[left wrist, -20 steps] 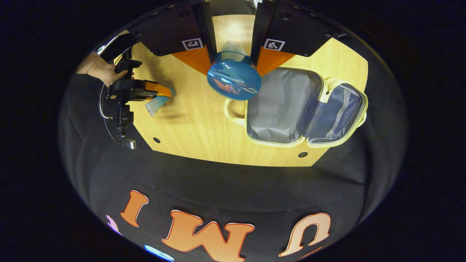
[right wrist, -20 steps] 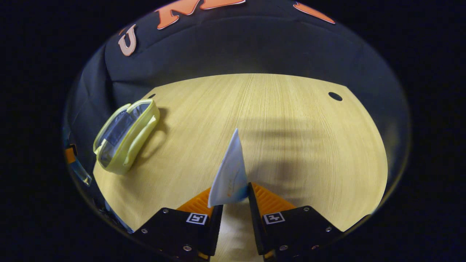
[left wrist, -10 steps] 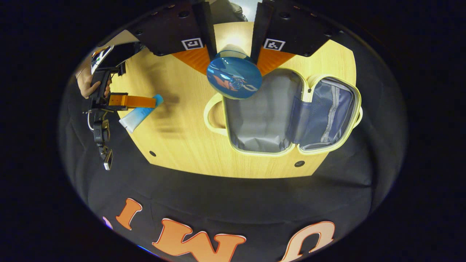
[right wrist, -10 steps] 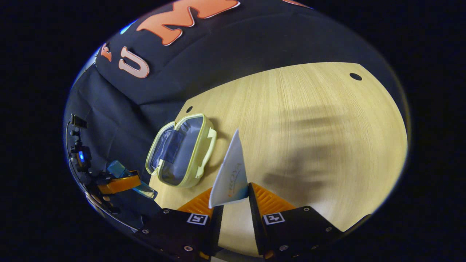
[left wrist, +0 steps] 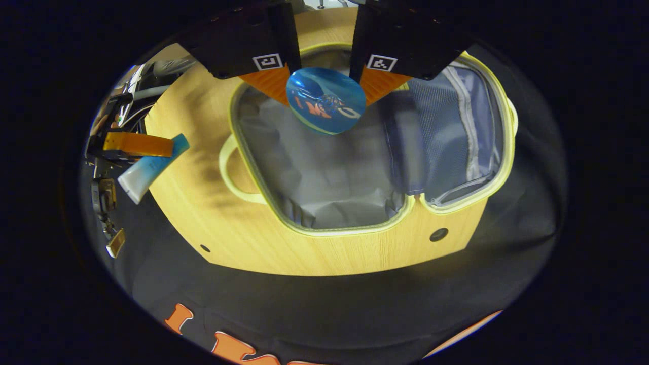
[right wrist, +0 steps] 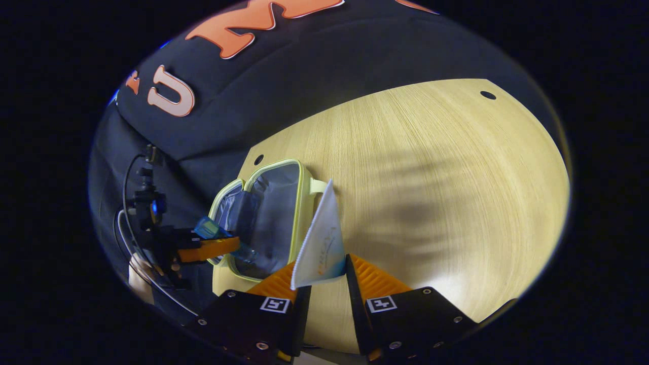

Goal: First open the suitcase, pack the skin care products into it, and then close the suitcase.

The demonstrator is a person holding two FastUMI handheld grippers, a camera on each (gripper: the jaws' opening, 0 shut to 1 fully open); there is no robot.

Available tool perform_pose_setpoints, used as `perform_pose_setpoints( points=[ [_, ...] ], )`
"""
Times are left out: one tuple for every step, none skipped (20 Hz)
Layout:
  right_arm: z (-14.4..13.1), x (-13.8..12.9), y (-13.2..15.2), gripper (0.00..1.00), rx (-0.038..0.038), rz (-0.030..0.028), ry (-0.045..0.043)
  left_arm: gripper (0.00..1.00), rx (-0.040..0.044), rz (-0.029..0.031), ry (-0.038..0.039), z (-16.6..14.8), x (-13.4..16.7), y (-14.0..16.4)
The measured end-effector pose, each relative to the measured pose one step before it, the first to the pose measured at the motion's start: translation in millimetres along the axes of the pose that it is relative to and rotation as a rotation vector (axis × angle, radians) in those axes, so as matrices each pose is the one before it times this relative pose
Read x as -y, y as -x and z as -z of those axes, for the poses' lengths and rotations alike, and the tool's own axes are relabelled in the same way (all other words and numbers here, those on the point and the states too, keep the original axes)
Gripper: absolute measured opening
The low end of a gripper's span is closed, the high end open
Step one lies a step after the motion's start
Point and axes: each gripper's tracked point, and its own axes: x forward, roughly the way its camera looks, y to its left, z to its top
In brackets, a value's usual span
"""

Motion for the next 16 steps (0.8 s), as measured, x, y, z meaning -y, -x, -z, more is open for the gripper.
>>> perform_pose_setpoints(
  points=[
    [1.57, -7.3, -2.34, 0.41, -0.00235, 0.0047, -0.00778, 0.46, -0.01989, -0.00104, 0.00418, -0.99, -5.09, -12.74],
    [0.68, -6.98, -2.9, 0.41, -0.00373, 0.00168, -0.00346, 0.46, -0.00879, -0.00249, 0.0041, -2.63, -5.81, -9.7],
    [0.77, -6.97, -3.01, 0.41, -0.00517, 0.0036, 0.00014, 0.46, 0.03689, 0.01521, -0.00076, -11.7, -2.29, -3.96],
    [-0.04, -3.59, -4.27, 0.41, -0.00584, 0.00654, 0.00206, 0.46, -0.00082, 0.00246, -0.00409, -6.62, -1.14, -8.39],
    [2.15, -4.11, -3.27, 0.41, -0.00688, 0.00649, 0.00398, 0.44, 0.02269, 0.00432, -0.0131, -8.94, -1.57, -2.13],
    [0.43, -3.3, -3.19, 0.41, -0.00745, 0.0078, -0.00026, 0.46, -0.00549, -0.00057, -0.01354, -4.93, -0.09, -4.1],
    [1.65, -2.66, -2.08, 0.41, -0.00621, 0.00296, -0.00379, 0.47, -0.00398, -0.00155, -0.01786, -1.9, -1.2, -2.28],
    [0.01, -3.98, -1.65, 0.41, -0.00307, -0.00227, -0.00324, 0.47, -0.0104, -0.0125, -0.01584, -0.13, -4.07, -4.54],
    [-1.63, -3.95, -2.34, 0.41, -0.00071, -0.0001, -0.00217, 0.48, -0.01635, -0.01507, -0.00564, 1.58, -4.21, -5.18],
    [-1.43, -2.3, -1.68, 0.41, -0.00198, 0.0028, 0.00002, 0.48, -0.02086, -0.00842, 0.01586, 3.71, -4.35, -6.09],
    [-0.45, -1.79, -1.02, 0.41, -0.00134, 0.00243, 0.00115, 0.48, -0.00786, -0.01296, 0.01966, 2.73, -2.58, 1.3],
    [-2.03, -2.33, 0.42, 0.41, -0.00012, 0.001, 0.00159, 0.5, 0.01313, 0.01873, 0.0048, -2.62, 4.0, 0.77],
    [-1.86, -0.49, 0.44, 0.41, 0.0009, -0.00107, 0.00266, 0.55, 0.01064, 0.03298, 0.00306, -0.69, 7.53, -3.59],
    [-1.72, -2.03, -2.44, 0.41, -0.00255, -0.00131, 0.0058, 0.66, 0.00567, 0.02451, 0.0007, 0.5, 8.67, 1.48],
    [-0.44, -0.52, 2.03, 0.41, -0.00312, 0.00431, 0.00607, 0.77, 0.00418, 0.00603, -0.00259, 1.17, 4.88, 1.7],
    [-1.03, -0.97, 0.35, 0.41, -0.00739, 0.00462, 0.00954, 0.89, 0.00796, -0.01234, 0.00082, -0.77, 0.25, 1.28]
  ],
)
